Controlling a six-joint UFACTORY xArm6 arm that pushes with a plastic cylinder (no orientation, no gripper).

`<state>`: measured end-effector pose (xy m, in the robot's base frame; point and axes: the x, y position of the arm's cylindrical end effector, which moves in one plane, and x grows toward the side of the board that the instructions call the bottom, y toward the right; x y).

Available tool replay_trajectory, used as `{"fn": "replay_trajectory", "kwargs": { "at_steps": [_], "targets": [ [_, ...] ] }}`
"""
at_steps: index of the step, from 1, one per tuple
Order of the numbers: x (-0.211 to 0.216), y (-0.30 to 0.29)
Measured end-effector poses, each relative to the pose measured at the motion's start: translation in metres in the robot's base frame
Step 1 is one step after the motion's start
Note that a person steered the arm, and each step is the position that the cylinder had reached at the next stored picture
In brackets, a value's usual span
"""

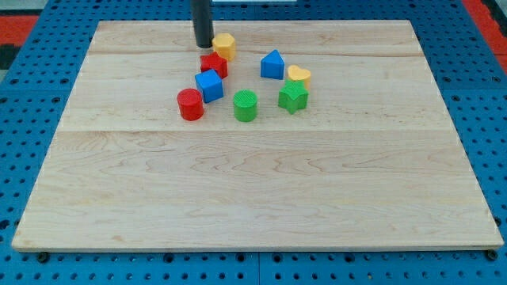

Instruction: Move the yellow hexagon in between the red star and blue triangle

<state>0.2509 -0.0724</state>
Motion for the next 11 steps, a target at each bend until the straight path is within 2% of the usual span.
{"fn": "replay_trajectory", "kwargs": {
  "at_steps": [3,4,5,6,8,9,10,11],
  "targets": [
    [-0.003,0.041],
    [-0.023,0.036],
    [-0.028,0.077],
    [-0.016,0.084],
    [0.018,0.049],
    [-0.004,0.036],
    [-0.003,-0.027],
    [0.030,-0.090]
  ]
}}
